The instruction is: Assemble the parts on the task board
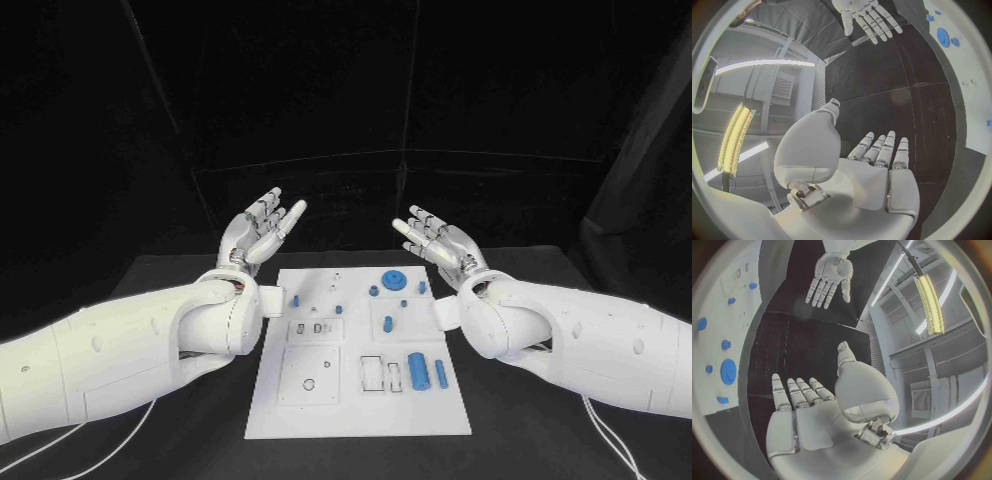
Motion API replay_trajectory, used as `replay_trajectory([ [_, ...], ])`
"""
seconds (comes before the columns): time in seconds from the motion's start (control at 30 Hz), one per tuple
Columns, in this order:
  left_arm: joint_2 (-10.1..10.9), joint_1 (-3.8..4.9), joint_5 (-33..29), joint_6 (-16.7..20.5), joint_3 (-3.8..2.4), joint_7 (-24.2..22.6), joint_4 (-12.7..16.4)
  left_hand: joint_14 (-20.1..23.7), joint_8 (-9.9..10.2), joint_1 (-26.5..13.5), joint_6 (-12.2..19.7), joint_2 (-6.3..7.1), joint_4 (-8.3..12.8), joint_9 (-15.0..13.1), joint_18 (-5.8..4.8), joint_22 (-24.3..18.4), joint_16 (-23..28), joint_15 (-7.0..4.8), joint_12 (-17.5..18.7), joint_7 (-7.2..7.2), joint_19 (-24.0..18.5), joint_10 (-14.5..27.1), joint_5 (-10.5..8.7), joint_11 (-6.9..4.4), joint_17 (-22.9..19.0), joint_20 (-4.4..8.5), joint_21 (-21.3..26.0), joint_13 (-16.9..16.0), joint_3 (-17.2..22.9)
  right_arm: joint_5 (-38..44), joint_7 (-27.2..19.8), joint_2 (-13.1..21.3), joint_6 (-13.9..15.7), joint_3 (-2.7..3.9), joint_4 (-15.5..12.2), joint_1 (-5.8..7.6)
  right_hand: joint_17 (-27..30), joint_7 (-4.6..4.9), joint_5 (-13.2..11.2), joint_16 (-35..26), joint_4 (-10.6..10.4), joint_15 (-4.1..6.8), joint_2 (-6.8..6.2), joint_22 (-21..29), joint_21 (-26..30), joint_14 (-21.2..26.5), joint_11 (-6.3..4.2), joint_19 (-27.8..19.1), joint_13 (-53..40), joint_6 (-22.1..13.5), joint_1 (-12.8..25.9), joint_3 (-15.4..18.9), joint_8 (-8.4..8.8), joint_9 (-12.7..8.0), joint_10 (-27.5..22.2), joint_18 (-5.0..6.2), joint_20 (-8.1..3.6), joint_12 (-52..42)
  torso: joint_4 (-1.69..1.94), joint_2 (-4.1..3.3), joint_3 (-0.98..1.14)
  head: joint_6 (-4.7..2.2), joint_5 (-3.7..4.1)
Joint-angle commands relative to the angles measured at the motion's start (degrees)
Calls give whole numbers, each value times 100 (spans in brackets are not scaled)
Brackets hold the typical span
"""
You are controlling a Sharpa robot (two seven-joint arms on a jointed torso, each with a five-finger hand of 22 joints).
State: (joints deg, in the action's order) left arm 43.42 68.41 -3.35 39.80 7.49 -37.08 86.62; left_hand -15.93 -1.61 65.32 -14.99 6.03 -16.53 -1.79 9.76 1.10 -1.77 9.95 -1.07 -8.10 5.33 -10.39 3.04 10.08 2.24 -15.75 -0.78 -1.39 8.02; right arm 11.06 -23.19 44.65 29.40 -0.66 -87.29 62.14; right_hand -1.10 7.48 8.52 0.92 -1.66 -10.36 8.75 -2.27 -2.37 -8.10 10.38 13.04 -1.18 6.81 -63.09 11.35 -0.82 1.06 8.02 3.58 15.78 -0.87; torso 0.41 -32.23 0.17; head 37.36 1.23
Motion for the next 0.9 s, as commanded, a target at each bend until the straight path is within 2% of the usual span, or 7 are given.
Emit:
replay_trajectory([
  [0.03, -8, 13, -87, -222, -3, -519, -2, -56, -21, 45, -36, -27, -18, -6, 37, 7, -41, 5, -36, -444, 5, -5, 12, 51, 9, -34, -40, -7, 15, 636, 301, -5, -774, -1, 18, 30, -28, 617, 51, 47, 182, -138, 70, -31, -92, -193, 156, 69, -24, 190, -418, 13, -48, 26, 180, 86, 97, -55, 2, -2, 1, 0, 0],
  [0.3, 77, 13, -272, -490, -1, -449, -107, -147, -31, 67, -98, -92, -2, -14, 22, 14, -61, 47, -46, -499, 24, -75, 8, 106, 26, -55, -52, -15, 40, 961, 278, 135, -637, -3, 205, 39, -66, 726, 49, 97, 480, -235, 131, -92, -230, -620, 261, 307, -65, 592, -734, -64, -101, 69, 639, 49, 108, -109, 12, -56, 2, 18, 39],
  [0.4, 126, 13, -78, -588, -1, -387, -108, -707, -80, 133, -380, -227, 44, -45, -48, 62, -204, 164, -92, -636, 230, -379, 1, 255, 111, -86, -130, -46, 47, 1192, 275, 139, -537, -1, 246, 40, -121, 806, 18, 193, 739, -327, 156, -202, -462, -1265, 372, 812, -127, 1245, -1022, -172, -225, 143, 1338, 153, 92, -219, 14, -54, 0, 10, 30],
  [0.53, 189, 14, 111, -741, 0, -282, -111, -2475, -295, 308, -1398, -380, 235, -152, -179, 353, -786, 315, -490, -808, 1615, -2167, -23, 452, 368, -115, -673, -234, -33, 1641, 296, 113, -459, 4, 339, 48, -264, 799, 15, 583, 1027, -227, 182, -437, -1004, -3161, 338, 2005, -267, 2590, -1308, -323, -507, 283, 3208, 431, 82, -579, 21, -57, -6, -39, 57],
  [0.6, 224, 14, 214, -891, 1, -213, -101, -2945, -419, 362, -2001, -444, 329, -207, -97, 544, -972, 216, -748, -775, 2632, -3224, -6, 360, 421, -90, -1078, -317, -80, 1836, 324, 86, -447, 6, 385, 72, -284, 751, 25, 692, 1124, -139, 182, -484, -1156, -3828, 258, 2338, -285, 3111, -1371, -369, -597, 317, 3880, 524, 82, -682, 45, -75, -9, -34, 55],
  [0.7, 288, 14, 380, -1046, 1, -137, -44, -3787, -732, 437, -3256, -558, 464, -331, 76, 657, -1290, -33, -1010, -668, 3491, -4009, -9, 186, 540, -43, -1419, -358, -125, 2143, 375, 51, -438, 8, 459, 130, -282, 672, 70, 772, 1270, -4, 182, -524, -1324, -4293, 153, 2666, -264, 3792, -1448, -438, -688, 343, 4262, 655, 70, -713, 50, -127, -18, -55, 59],
  [0.9, 457, 15, 553, -1275, 2, -1, 132, -4576, -756, 689, -3756, -651, 832, -251, 93, 556, -1290, -275, -1028, -470, 4267, -4761, -1, -40, 697, 165, -1457, -295, -201, 3019, 596, 43, -557, 11, 604, 325, -328, 505, 79, 1004, 1539, 340, 223, -730, -1920, -5408, -91, 3704, -247, 4508, -1478, -520, -670, 296, 5028, 711, -245, -726, 85, -289, -32, -90, 100],
])
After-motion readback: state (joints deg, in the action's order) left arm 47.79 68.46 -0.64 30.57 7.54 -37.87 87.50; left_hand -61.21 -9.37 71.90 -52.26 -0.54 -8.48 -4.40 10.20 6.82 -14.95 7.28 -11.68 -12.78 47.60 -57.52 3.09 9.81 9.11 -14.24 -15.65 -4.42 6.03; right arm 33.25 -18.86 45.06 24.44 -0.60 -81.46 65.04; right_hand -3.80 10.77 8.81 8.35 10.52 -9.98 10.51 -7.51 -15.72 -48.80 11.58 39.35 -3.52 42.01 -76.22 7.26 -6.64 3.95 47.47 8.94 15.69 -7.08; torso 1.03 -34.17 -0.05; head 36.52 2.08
